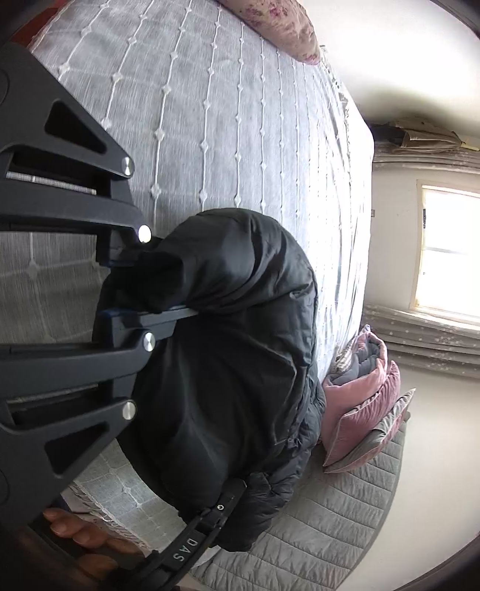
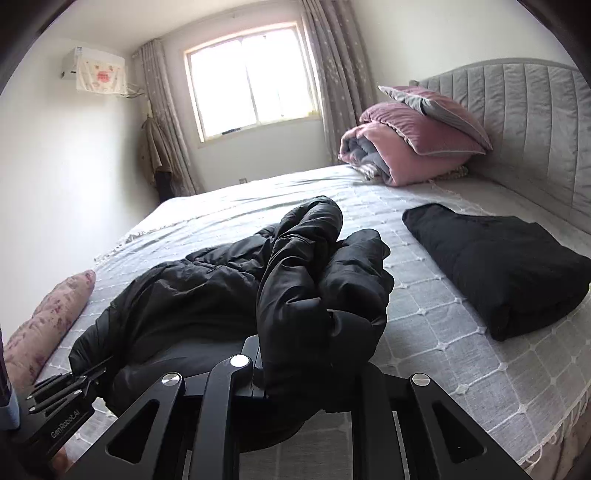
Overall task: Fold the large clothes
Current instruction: 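Lift the folded black jacket with both grippers and carry it off the bed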
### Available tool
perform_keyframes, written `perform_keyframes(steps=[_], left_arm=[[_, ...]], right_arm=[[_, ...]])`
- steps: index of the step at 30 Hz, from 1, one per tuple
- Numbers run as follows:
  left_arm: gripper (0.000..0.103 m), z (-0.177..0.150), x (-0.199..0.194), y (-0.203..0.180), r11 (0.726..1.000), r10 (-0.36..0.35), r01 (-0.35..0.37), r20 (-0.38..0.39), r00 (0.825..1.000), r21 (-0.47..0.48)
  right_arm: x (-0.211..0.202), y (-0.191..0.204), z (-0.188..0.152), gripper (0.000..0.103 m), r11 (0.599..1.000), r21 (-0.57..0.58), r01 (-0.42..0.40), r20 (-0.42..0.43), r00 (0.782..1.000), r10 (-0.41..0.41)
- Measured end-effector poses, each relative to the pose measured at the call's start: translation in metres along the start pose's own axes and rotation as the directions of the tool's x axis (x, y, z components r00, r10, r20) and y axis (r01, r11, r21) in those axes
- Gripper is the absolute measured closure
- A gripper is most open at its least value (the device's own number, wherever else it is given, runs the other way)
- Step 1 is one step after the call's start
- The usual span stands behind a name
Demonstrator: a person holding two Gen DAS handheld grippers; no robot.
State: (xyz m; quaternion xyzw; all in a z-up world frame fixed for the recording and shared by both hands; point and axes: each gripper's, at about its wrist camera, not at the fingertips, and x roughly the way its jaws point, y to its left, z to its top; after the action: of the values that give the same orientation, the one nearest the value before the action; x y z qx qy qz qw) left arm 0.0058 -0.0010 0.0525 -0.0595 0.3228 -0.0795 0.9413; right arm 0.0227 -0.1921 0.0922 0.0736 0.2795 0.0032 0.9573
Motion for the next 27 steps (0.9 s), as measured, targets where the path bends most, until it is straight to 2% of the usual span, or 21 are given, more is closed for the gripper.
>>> perform_keyframes(steps=[8,13,16,18,19,21,22,24,25,26,27], left_arm=[[0.086,0.013,-0.018,0.038,1.0,-0.022,0.022,0.035,0.999,-0.016],[0.087,0.05,-0.037,0.091,0.998,-0.015,0.019,0.08,0.997,-0.053],[0.087,0.084,-0.056,0.135,0.997,0.065,-0.058,0.122,0.99,-0.06],[0.088,0.11,-0.079,0.175,0.986,0.157,-0.144,0.156,0.975,-0.089],[0.088,0.119,-0.09,0.192,0.978,0.199,-0.182,0.175,0.964,-0.106],[0.089,0.145,-0.125,0.234,0.946,0.319,-0.294,0.231,0.919,-0.136],[0.089,0.156,-0.141,0.252,0.93,0.363,-0.333,0.253,0.897,-0.153],[0.09,0.179,-0.189,0.295,0.89,0.453,-0.403,0.309,0.836,-0.215],[0.09,0.185,-0.21,0.31,0.872,0.488,-0.429,0.334,0.806,-0.237],[0.09,0.189,-0.234,0.323,0.847,0.531,-0.465,0.368,0.763,-0.259],[0.09,0.189,-0.254,0.332,0.821,0.571,-0.501,0.397,0.719,-0.274]], right_arm=[[0.001,0.027,0.008,0.086,0.997,0.044,-0.062,-0.017,0.998,0.063],[0.014,0.066,0.035,0.087,0.98,0.081,-0.179,-0.035,0.983,0.183],[0.028,0.125,0.064,0.087,0.966,0.008,-0.258,-0.045,0.965,0.258],[0.039,0.177,0.087,0.087,0.948,-0.068,-0.312,-0.05,0.95,0.309],[0.043,0.207,0.098,0.087,0.933,-0.105,-0.344,-0.053,0.939,0.34],[0.051,0.273,0.123,0.087,0.892,-0.173,-0.418,-0.054,0.908,0.415],[0.054,0.311,0.136,0.087,0.864,-0.201,-0.462,-0.052,0.885,0.462],[0.057,0.373,0.157,0.088,0.805,-0.231,-0.547,-0.047,0.832,0.552],[0.056,0.404,0.165,0.088,0.768,-0.234,-0.596,-0.046,0.796,0.604],[0.055,0.433,0.173,0.088,0.728,-0.231,-0.645,-0.045,0.755,0.655],[0.054,0.468,0.18,0.088,0.665,-0.228,-0.711,-0.041,0.689,0.723]])
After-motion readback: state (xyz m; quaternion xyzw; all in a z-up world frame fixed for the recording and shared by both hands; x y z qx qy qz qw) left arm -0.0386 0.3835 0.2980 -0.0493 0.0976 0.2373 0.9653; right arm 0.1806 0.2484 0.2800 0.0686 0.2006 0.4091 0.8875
